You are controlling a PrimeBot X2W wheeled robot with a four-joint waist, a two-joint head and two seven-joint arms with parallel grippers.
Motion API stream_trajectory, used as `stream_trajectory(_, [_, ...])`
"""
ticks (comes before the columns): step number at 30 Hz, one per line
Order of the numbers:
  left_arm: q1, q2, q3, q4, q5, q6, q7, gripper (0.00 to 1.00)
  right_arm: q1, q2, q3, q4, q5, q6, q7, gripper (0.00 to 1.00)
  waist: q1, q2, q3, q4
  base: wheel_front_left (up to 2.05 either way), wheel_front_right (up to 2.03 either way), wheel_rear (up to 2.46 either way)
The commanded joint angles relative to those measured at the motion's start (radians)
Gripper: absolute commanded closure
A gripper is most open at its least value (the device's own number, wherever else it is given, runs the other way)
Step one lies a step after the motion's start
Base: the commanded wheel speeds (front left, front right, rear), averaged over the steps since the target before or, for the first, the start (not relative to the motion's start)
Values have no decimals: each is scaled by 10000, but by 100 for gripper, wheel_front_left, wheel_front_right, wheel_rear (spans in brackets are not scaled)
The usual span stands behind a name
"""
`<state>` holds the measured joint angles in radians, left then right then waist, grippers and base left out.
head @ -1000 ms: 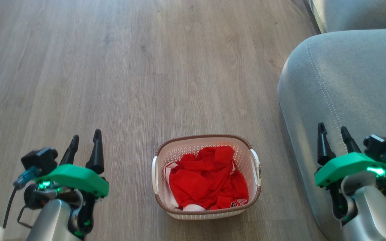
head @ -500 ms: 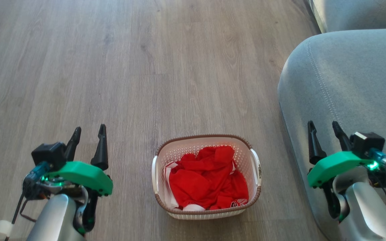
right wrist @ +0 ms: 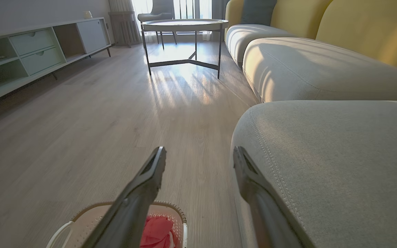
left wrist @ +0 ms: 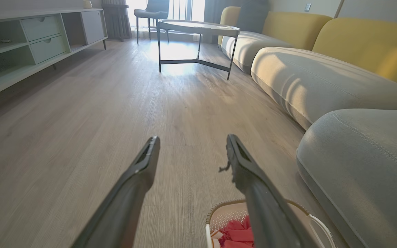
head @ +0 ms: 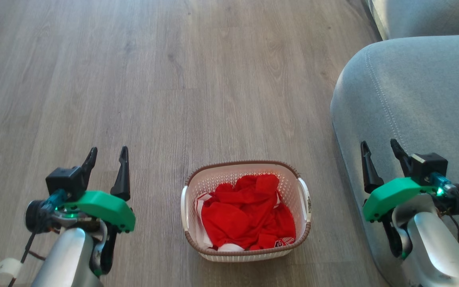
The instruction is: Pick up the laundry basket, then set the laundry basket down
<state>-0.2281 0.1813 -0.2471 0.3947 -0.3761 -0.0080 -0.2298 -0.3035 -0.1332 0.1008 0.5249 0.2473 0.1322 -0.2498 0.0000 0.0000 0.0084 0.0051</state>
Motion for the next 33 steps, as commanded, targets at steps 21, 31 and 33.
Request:
stream_trajectory(21, [-676, 376, 202, -157, -165, 148, 35, 0, -499, -218, 417, -93, 520, -15, -120, 0, 0, 0, 83, -35, 0, 0, 0])
stream_trajectory(31, [-865, 355, 85, -85, -173, 210, 80, 0, -585, -286, 321, -73, 549, -15, -120, 0, 0, 0, 344, 38, 0, 0, 0])
stream_trajectory(33, [-964, 334, 39, -48, -151, 219, 76, 0, -626, -300, 299, -51, 528, -15, -120, 0, 0, 0, 469, 76, 0, 0, 0])
